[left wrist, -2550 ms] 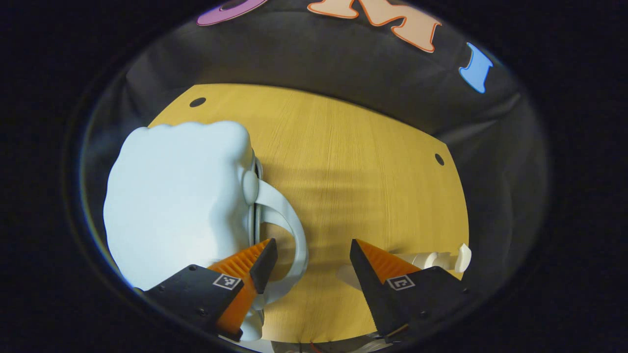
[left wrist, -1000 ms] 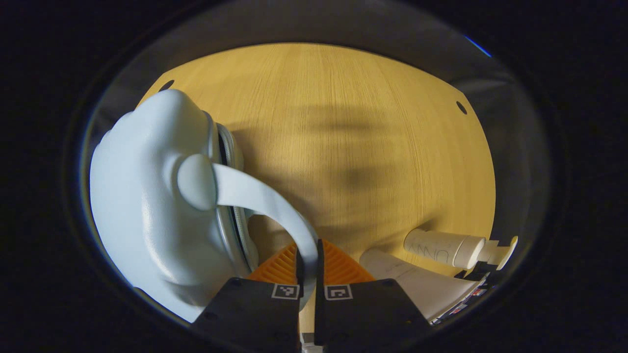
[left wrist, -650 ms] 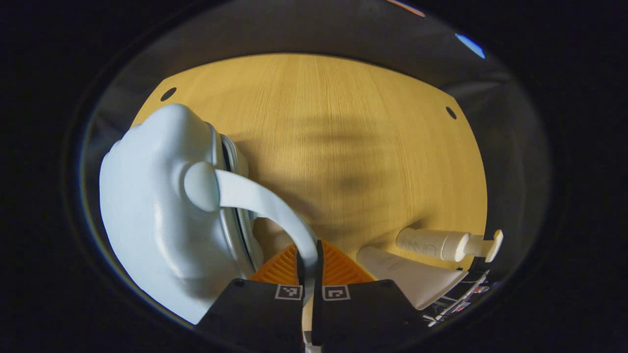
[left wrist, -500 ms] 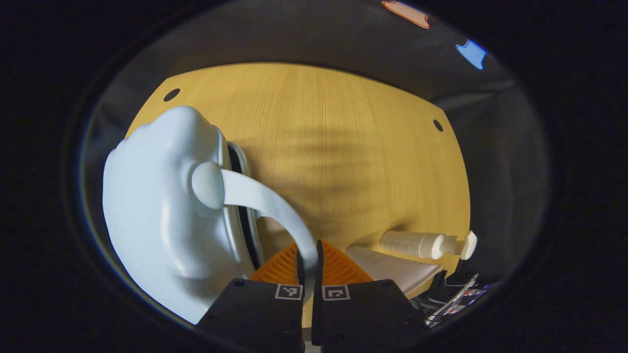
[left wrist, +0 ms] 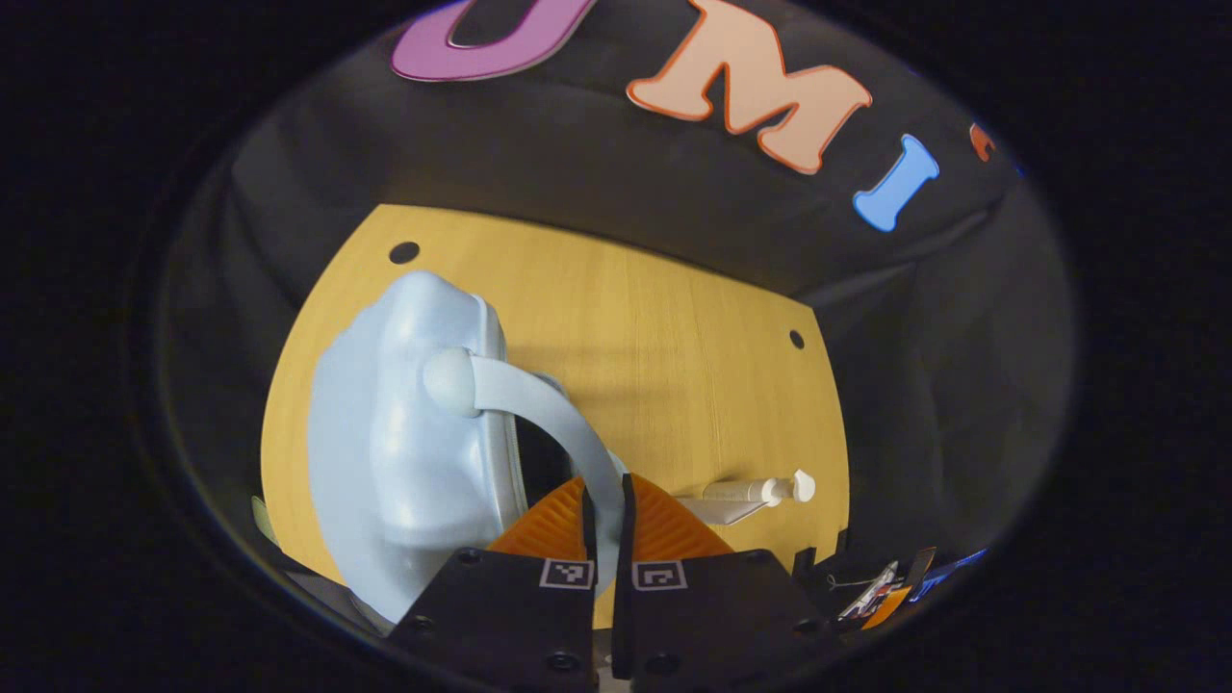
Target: First open the suitcase, pack the skin care products into it, and then close the suitcase.
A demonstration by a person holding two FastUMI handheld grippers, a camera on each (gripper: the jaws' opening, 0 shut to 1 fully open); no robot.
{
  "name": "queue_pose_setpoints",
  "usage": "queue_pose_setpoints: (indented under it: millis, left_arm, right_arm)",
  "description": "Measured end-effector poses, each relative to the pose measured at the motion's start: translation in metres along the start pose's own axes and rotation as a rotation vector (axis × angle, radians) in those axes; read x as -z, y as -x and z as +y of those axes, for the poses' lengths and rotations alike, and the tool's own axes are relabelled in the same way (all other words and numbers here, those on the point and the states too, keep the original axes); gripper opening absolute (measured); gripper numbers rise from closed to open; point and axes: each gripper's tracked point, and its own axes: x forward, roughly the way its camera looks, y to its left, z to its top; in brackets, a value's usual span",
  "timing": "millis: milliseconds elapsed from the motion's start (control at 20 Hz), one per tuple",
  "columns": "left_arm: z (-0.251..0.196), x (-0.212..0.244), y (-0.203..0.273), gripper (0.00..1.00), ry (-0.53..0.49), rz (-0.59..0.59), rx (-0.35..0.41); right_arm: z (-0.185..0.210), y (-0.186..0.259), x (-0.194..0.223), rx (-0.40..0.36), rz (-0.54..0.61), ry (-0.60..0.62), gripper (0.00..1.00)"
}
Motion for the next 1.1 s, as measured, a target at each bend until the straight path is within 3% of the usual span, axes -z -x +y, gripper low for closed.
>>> queue_pose_setpoints:
  millis: [200,450,650,850,1100]
  left_arm:
    - [0.063,-0.021,0.067,0.00,0.021,-0.099,-0.027]
    - [0.136,-0.010,0.109,0.00,0.023,-0.148,-0.099]
    - [0.218,0.004,0.135,0.00,0.037,-0.186,-0.226]
    - [0.326,0.029,0.152,0.00,0.044,-0.212,-0.428]
    - [0.389,0.064,0.144,0.00,0.119,-0.259,-0.481]
  right_arm:
    - [0.015,-0.008,-0.002,-0.013,-0.017,-0.001,0.98]
    - [0.032,-0.014,0.000,-0.009,-0.014,0.001,0.95]
    - [0.042,-0.018,0.000,-0.011,-0.007,0.028,0.98]
    - [0.049,-0.021,-0.001,-0.010,-0.008,0.041,0.98]
    - [0.051,-0.024,0.005,-0.009,0.019,0.039,0.98]
